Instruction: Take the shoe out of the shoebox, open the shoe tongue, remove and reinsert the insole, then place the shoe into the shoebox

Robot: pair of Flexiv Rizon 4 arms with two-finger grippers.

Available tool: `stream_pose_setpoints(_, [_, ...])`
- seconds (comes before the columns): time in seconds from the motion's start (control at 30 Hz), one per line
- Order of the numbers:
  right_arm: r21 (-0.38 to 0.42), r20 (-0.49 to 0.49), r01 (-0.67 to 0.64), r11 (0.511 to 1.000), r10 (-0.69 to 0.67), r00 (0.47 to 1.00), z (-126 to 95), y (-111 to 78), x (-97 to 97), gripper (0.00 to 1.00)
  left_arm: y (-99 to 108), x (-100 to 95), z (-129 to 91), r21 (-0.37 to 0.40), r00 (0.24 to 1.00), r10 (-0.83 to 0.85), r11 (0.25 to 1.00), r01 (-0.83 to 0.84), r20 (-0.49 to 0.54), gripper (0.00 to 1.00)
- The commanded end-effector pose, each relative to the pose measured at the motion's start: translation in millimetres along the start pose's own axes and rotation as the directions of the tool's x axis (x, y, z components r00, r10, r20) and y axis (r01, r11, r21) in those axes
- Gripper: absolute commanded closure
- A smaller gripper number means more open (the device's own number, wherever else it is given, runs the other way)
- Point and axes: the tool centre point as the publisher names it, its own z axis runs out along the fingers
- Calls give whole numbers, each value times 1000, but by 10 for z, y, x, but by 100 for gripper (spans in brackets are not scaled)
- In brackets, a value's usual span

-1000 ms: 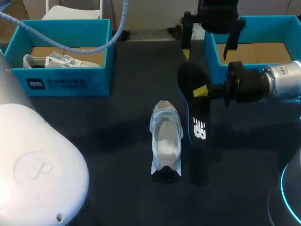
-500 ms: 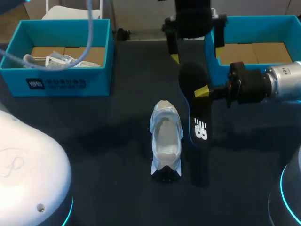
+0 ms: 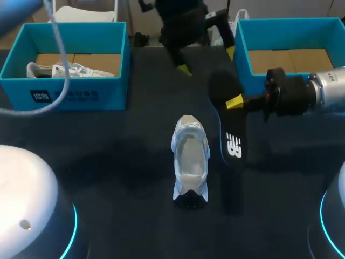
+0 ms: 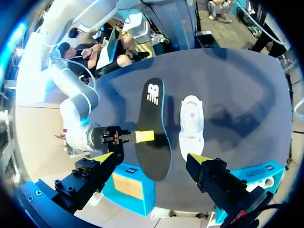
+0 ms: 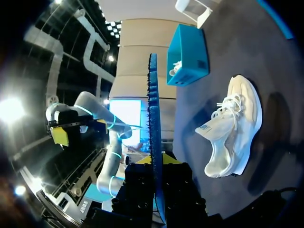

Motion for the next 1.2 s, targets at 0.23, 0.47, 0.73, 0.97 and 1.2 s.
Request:
stream_pose_setpoints(0.23, [-16,17,-1,1000,1,1000,-86,-96,45,100,-4,85,-2,2,963,2,1000,-3,270,0])
stream_pose_setpoints(0.47, [-10,-2,-1,1000,1,1000,-68,-81,13,100,-4,85,-2,2,963,2,1000,-3,270,0])
stream_pose_setpoints(0.73, [13,-23,12,1000,-12,1000,-35,-9,0,100,-4,85,-2,2,963,2,1000,-3,270,0])
stream_pose_setpoints(0.97, [14,-22,9,1000,-9,1000,-40,-9,-1,100,-16,83,-15,-73,873,7,997,33,487,0])
stream_pose_setpoints(1.2, [8,-24,7,1000,-6,1000,-51,-1,-1,100,-12,116,-8,-63,790,13,997,32,612,0])
